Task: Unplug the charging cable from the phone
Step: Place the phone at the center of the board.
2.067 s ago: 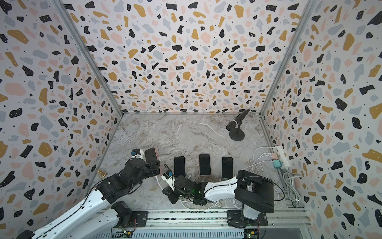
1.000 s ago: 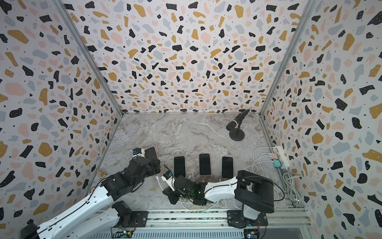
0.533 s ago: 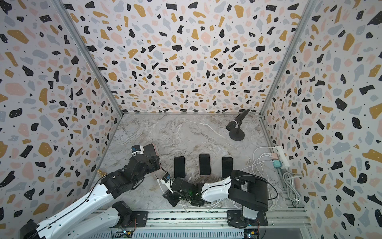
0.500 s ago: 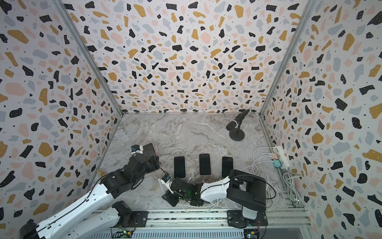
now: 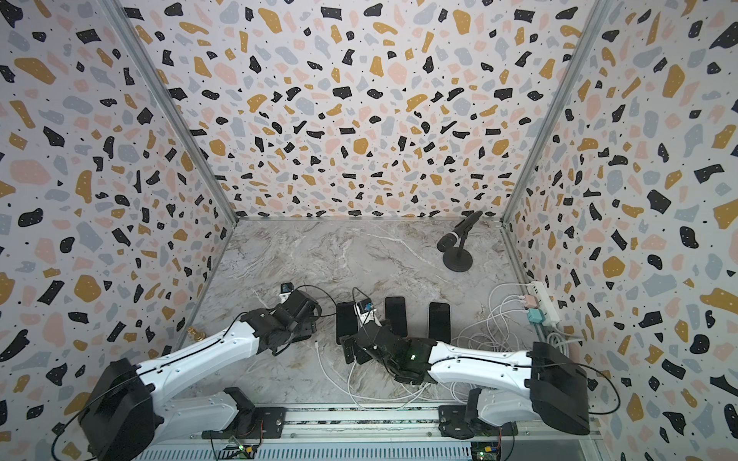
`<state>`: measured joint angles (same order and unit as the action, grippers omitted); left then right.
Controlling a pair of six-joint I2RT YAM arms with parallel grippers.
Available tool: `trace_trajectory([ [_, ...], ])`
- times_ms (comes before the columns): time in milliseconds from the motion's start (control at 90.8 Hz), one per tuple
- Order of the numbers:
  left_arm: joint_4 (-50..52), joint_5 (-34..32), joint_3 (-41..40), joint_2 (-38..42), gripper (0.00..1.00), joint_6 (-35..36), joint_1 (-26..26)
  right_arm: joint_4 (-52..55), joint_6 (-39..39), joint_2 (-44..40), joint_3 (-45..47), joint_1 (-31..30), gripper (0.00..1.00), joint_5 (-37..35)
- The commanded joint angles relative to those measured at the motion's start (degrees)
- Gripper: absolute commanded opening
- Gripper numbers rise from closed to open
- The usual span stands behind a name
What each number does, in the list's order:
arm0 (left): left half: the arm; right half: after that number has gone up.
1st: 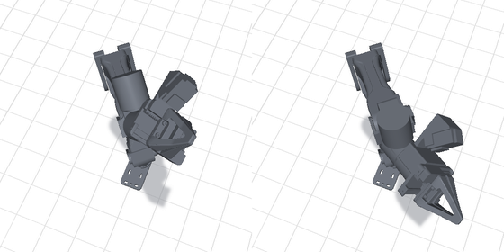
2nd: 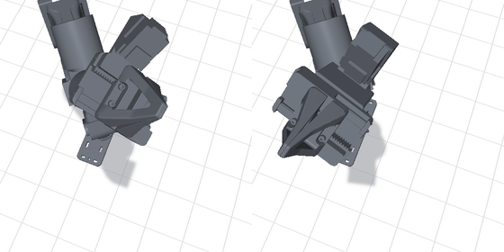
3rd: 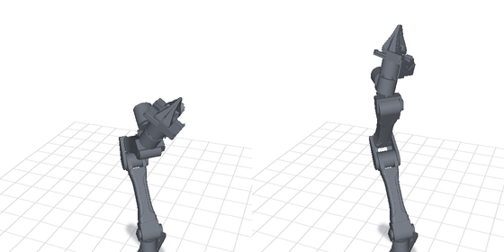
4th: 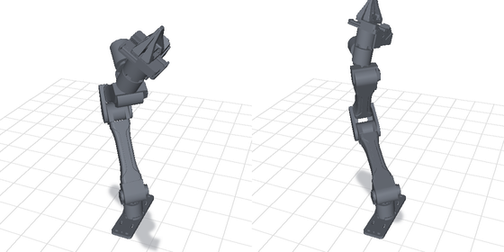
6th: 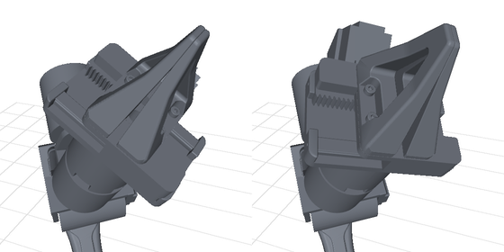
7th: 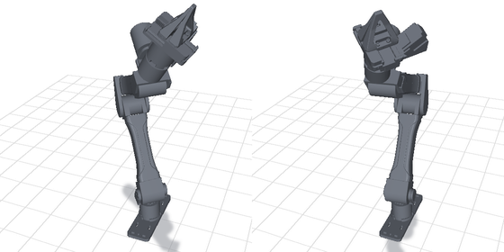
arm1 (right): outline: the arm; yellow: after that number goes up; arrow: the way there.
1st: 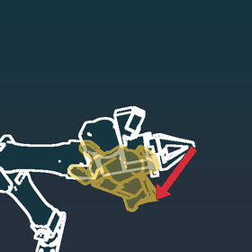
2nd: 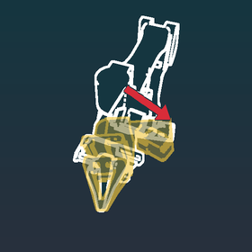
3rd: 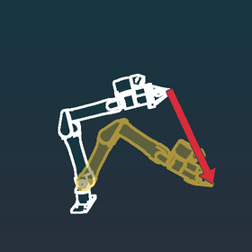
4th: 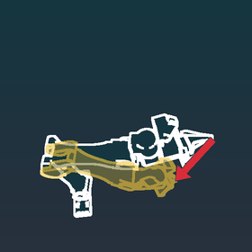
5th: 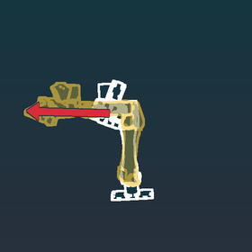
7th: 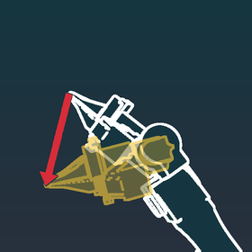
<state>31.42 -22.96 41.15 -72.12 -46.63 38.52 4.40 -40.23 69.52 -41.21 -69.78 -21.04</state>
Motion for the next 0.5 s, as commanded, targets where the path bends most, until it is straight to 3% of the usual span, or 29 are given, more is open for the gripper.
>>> trace_trajectory([
  [0, -1.88, -1.07, 3.78, -3.16, 0.48, 2.40, -0.51, 12.36, -5.28, -5.32, 1.46, -0.23, 1.00, -5.08],
  [363, -1.85, 0.27, 6.76, -13.40, 0.50, 4.91, -2.54, 17.91, -8.23, -15.91, 4.77, 0.48, 1.00, -6.28],
  [484, -3.95, 1.57, 5.05, -14.69, 0.56, 4.65, -3.08, 19.16, -7.83, -17.68, 4.65, 0.50, 1.00, -6.08],
])
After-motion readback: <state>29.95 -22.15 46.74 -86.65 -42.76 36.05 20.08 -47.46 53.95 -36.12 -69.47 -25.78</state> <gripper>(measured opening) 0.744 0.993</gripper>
